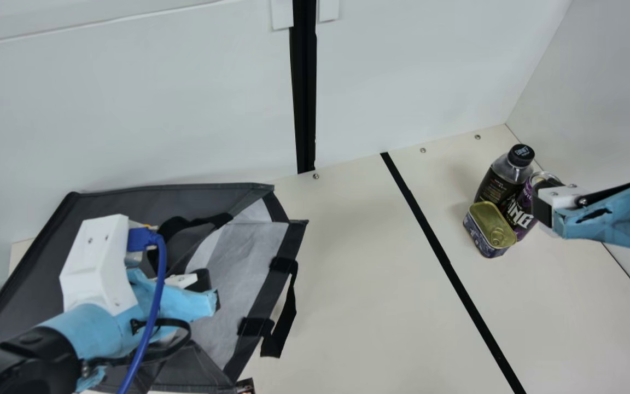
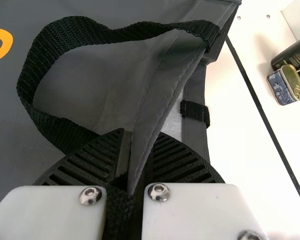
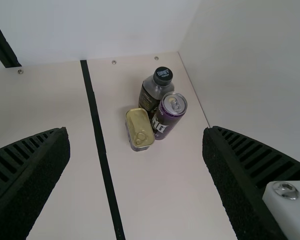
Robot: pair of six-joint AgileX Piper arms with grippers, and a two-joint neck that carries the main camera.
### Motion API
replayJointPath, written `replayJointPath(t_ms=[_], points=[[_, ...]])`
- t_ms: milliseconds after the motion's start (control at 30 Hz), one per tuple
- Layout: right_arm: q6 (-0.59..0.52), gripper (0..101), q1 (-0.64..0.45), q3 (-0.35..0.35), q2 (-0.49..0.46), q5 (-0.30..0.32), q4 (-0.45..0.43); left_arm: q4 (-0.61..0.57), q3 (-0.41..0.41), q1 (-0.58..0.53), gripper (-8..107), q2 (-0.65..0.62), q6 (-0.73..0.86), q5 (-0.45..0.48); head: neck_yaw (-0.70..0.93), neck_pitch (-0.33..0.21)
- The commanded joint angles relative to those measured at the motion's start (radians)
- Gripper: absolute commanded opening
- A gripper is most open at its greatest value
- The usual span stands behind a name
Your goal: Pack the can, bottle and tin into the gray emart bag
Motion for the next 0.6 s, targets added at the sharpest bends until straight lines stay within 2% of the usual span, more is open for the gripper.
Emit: replayJointPath(t_ms=[0, 567], points=[[0.000, 91, 0.000, 0.000, 0.000, 0.000, 0.000, 0.000, 0.000, 0.000, 10, 0.000, 0.000, 0.000, -0.001, -0.023], [0.011, 91, 0.011, 0.002, 0.003, -0.001, -0.013, 0.000, 0.000, 0.000, 10, 0.000, 0.000, 0.000, -0.001, -0.023]])
